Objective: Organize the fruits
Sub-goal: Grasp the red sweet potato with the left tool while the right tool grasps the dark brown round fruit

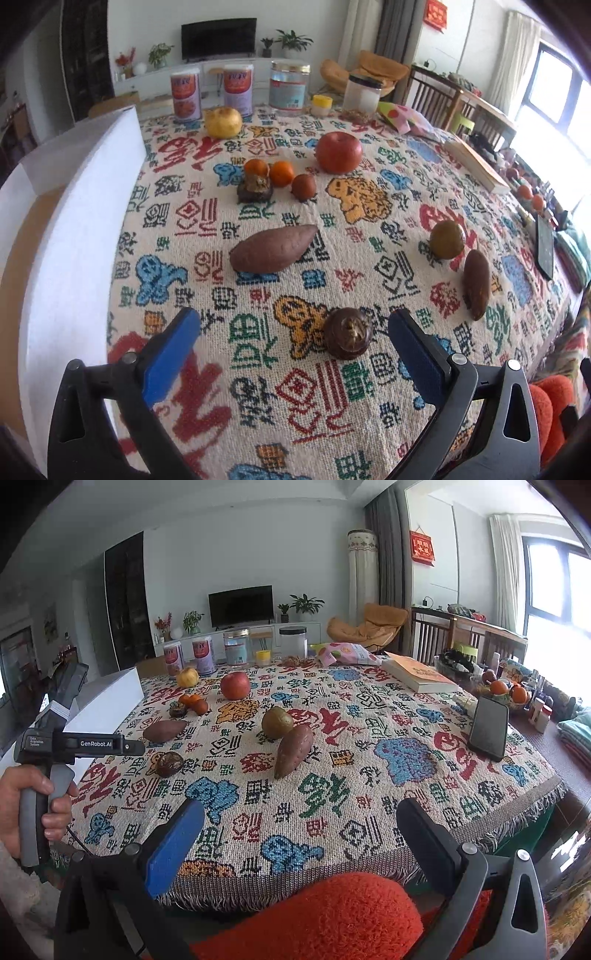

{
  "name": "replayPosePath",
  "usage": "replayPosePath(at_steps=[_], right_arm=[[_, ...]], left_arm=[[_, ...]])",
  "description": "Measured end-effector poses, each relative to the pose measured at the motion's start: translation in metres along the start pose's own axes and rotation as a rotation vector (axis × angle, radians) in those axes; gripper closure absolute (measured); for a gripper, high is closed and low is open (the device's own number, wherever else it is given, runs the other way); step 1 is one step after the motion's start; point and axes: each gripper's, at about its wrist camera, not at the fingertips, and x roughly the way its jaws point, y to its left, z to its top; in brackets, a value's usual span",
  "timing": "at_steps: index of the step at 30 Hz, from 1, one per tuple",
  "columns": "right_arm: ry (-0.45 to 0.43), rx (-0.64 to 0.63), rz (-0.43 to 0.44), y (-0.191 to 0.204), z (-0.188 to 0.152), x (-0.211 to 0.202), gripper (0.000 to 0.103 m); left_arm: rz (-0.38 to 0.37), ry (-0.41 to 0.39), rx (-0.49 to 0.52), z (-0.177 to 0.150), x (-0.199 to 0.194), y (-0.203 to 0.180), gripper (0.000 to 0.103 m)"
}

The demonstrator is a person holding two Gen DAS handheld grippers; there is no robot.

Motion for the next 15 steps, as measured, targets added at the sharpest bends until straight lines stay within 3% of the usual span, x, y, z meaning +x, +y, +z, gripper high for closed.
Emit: replayPosePath(at_steps=[5,8,12,15], right_arm=[[-0.01,-0.001,0.004,0.001,0.001,-0.003,0.0],[-0.035,-0.012,-0.006,0.0,0.001,-0.01,0.0],[-0.042,-0.001,-0.021,-0.006,0.002,-0.012,0.0],[-0.027,0.029,-0.014,-0.012,0.003,-0.008,0.0]], left_arm=[[0.111,0.082,0.119,0.039,0.058,0.005,0.002],[0.098,0.151,0.174,0.038,0.09,0.004,0.002],[0.112,0.168,0.255,0.033,0.107,-0.003,0.003],[0.059,0.164,0.269,0.034,0.105,-0.006,0.027]])
